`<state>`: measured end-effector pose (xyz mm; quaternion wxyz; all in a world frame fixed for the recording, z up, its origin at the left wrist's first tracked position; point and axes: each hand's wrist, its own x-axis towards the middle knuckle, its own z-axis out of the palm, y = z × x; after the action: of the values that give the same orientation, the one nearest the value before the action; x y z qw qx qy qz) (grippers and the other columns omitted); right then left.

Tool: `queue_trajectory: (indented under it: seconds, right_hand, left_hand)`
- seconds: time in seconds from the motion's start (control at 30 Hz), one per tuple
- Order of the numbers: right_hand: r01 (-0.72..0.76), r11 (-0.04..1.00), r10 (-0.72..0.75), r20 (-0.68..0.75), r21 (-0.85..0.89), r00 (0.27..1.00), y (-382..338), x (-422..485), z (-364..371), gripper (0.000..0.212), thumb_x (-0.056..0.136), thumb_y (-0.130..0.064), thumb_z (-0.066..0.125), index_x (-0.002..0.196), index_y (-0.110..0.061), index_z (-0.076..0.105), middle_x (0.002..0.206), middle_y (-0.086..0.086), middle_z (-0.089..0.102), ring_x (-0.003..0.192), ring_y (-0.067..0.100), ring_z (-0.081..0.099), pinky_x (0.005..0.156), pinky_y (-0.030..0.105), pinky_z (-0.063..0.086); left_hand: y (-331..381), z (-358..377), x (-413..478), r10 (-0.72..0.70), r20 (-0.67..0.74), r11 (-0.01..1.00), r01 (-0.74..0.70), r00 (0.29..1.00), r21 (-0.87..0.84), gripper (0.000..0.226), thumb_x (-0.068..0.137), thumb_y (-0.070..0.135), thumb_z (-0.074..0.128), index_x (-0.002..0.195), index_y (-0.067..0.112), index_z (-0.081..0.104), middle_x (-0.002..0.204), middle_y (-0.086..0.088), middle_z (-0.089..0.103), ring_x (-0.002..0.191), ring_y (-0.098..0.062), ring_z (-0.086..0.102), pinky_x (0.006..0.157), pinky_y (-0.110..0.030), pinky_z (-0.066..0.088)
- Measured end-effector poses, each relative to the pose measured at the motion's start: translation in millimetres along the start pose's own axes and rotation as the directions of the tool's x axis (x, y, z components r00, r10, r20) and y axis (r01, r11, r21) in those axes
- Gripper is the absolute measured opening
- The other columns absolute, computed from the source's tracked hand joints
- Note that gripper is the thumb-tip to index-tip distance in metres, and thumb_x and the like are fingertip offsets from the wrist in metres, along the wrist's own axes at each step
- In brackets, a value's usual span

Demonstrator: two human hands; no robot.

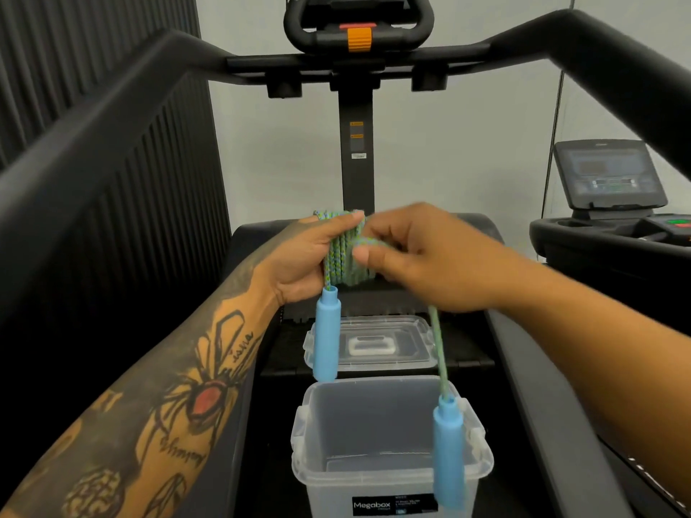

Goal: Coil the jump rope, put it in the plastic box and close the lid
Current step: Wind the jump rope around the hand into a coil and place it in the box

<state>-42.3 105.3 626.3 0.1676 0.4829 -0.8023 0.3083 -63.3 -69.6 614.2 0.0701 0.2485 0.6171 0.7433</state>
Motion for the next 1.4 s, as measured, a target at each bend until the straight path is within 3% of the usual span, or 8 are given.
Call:
queue_trajectory:
  seconds: [0.1, 0.23, 0.37, 0.57, 0.8, 1.07, 1.3, 1.4]
  right_hand:
    - [-0.018, 0.999, 0.012, -0.121, -0.050, 0.993, 8.4, 20.8, -16.1, 0.023, 0.094, -0.022, 0.060, 0.076, -0.009, 0.062, 0.056, 0.000, 0.055, 0.046, 0.004, 0.044, 0.048, 0.020, 0.038]
    - [-0.008, 1.000, 0.006, -0.156, -0.006, 0.988, 24.7, 33.9, -24.3, 0.023, 0.090, -0.023, 0.067, 0.079, -0.003, 0.064, 0.054, -0.003, 0.052, 0.045, 0.002, 0.041, 0.047, 0.013, 0.035]
    - [-0.015, 0.982, 0.050, -0.184, 0.189, 0.982, 40.4, 36.4, -21.3, 0.024, 0.091, -0.023, 0.067, 0.082, -0.001, 0.063, 0.049, -0.010, 0.045, 0.043, 0.005, 0.037, 0.045, 0.018, 0.034]
    - [-0.016, 0.887, 0.120, -0.198, 0.461, 0.973, 54.6, 38.7, -6.8, 0.020, 0.090, -0.029, 0.064, 0.079, -0.012, 0.062, 0.068, 0.019, 0.049, 0.054, 0.026, 0.037, 0.048, 0.029, 0.035]
    - [-0.065, 0.860, 0.165, -0.155, 0.506, 0.974, 63.9, 26.9, 18.2, 0.021, 0.092, -0.008, 0.056, 0.072, -0.014, 0.060, 0.065, 0.011, 0.055, 0.062, 0.019, 0.046, 0.054, 0.027, 0.037]
    - [-0.265, 0.918, 0.279, -0.004, 0.294, 0.960, 70.2, -21.0, 73.5, 0.028, 0.101, -0.019, 0.046, 0.081, -0.004, 0.058, 0.056, -0.004, 0.048, 0.041, 0.001, 0.039, 0.046, 0.016, 0.034]
    - [-0.152, 0.939, 0.160, 0.002, -0.310, 0.987, 23.9, -34.8, 57.7, 0.029, 0.097, -0.026, 0.049, 0.072, -0.020, 0.036, 0.067, -0.003, 0.044, 0.062, 0.022, 0.047, 0.056, 0.035, 0.033]
    - [-0.016, 0.834, 0.037, 0.028, -0.551, 0.999, 7.3, -22.0, 33.0, 0.021, 0.097, -0.030, 0.049, 0.080, -0.024, 0.038, 0.085, 0.003, 0.057, 0.080, 0.027, 0.056, 0.064, 0.033, 0.039]
  left_hand:
    - [0.2, 3.4, -0.8, -0.027, 0.102, 1.000, 0.026, 0.994, 0.011, 0.048, 0.095, 0.041, 0.035, 0.104, 0.012, 0.071, 0.098, -0.014, 0.073, 0.089, -0.024, 0.071, 0.092, -0.039, 0.051]
    - [2.9, 2.4, -3.3, -0.052, 0.137, 0.996, 0.041, 0.989, 0.077, 0.063, 0.093, 0.051, 0.032, 0.106, -0.002, 0.063, 0.099, -0.020, 0.072, 0.085, -0.022, 0.072, 0.079, -0.031, 0.056]
    - [1.4, 4.3, -8.2, -0.016, 0.167, 0.998, 0.004, 0.986, 0.066, 0.048, 0.089, 0.035, 0.042, 0.095, -0.004, 0.070, 0.093, -0.022, 0.072, 0.079, -0.024, 0.073, 0.073, -0.029, 0.057]
    - [2.3, 8.3, -5.9, -0.021, 0.210, 1.000, 0.018, 0.978, 0.020, 0.037, 0.089, 0.024, 0.044, 0.088, -0.002, 0.070, 0.082, -0.020, 0.073, 0.067, -0.021, 0.072, 0.065, -0.028, 0.058]
    - [-1.0, 5.4, -0.9, 0.036, 0.182, 0.999, -0.029, 0.983, -0.041, 0.038, 0.089, 0.026, 0.046, 0.091, -0.002, 0.071, 0.086, -0.019, 0.073, 0.070, -0.020, 0.072, 0.071, -0.030, 0.059]
    - [-2.7, 2.4, 5.0, 0.087, 0.058, 0.994, -0.083, 0.995, -0.064, 0.042, 0.089, 0.027, 0.041, 0.108, -0.006, 0.060, 0.099, -0.019, 0.072, 0.090, -0.024, 0.072, 0.085, -0.032, 0.056]
    - [-11.6, 2.2, 10.5, -0.072, 0.035, 0.984, 0.077, 0.997, -0.158, 0.065, 0.091, 0.037, 0.039, 0.130, -0.015, 0.040, 0.132, -0.034, 0.050, 0.118, -0.038, 0.056, 0.100, -0.041, 0.045]
    - [-9.2, -2.8, 8.8, -0.207, 0.211, 0.972, 0.226, 0.955, -0.069, 0.076, 0.091, 0.054, 0.036, 0.124, -0.014, 0.047, 0.116, -0.029, 0.059, 0.106, -0.037, 0.057, 0.092, -0.044, 0.047]
